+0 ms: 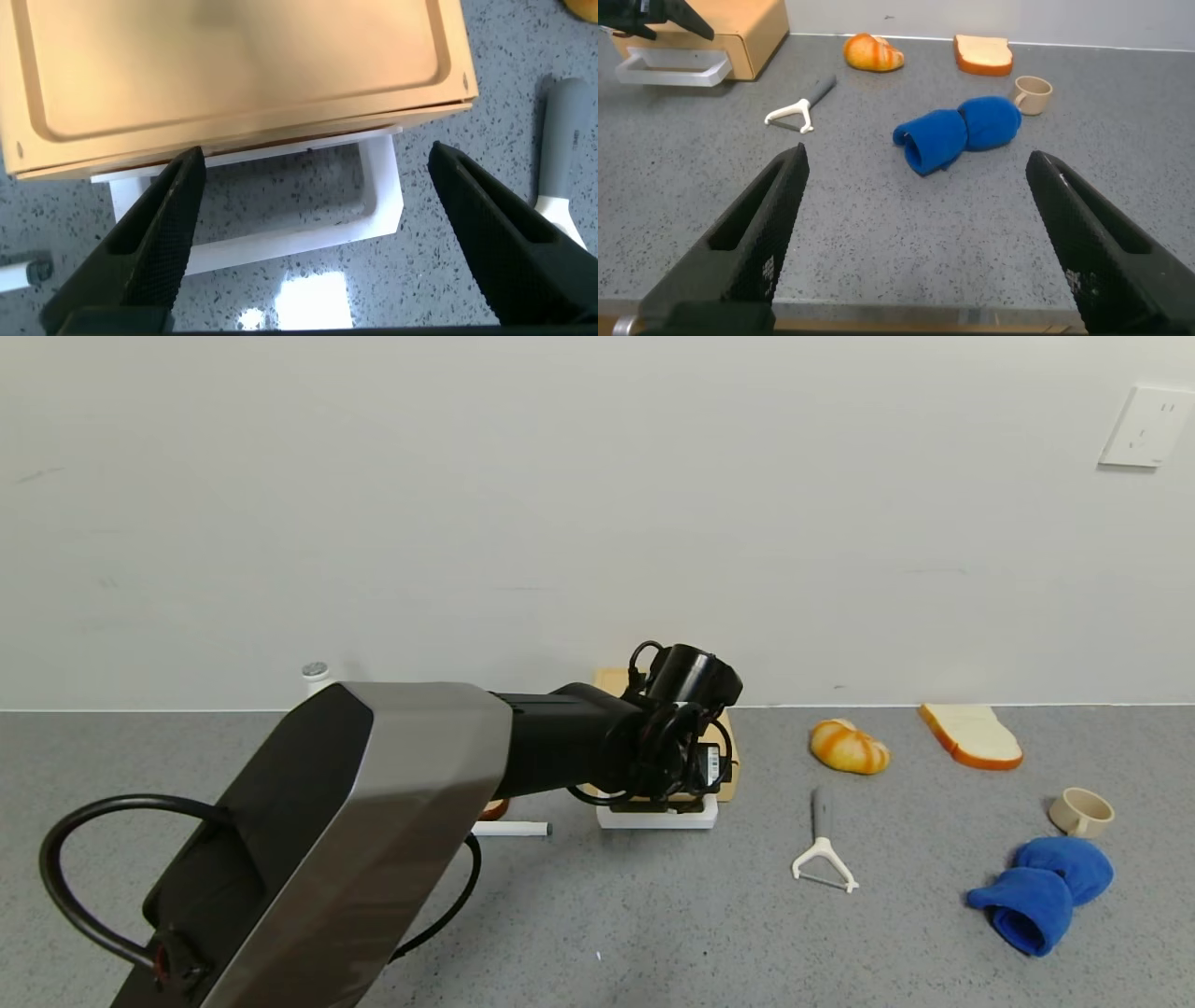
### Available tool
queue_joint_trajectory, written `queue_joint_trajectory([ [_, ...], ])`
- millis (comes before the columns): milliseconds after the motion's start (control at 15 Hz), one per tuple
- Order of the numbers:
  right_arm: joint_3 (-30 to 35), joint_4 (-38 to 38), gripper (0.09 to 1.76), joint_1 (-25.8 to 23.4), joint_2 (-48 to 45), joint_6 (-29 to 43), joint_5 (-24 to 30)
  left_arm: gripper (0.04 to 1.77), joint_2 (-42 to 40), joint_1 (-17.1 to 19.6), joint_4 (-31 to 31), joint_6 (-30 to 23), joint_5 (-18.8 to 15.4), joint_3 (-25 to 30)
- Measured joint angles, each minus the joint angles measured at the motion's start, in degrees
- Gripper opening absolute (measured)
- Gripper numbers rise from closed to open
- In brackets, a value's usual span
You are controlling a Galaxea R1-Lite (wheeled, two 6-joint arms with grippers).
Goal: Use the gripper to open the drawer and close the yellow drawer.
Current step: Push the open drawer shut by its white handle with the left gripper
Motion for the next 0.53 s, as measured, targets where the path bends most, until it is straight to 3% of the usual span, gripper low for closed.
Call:
queue_joint_trajectory([
  [533, 0.00, 0.05, 1.71, 0.00, 0.00, 0.00, 0.02, 1.72, -0.23, 0.11, 0.41, 0.33, 0.40, 0.35],
])
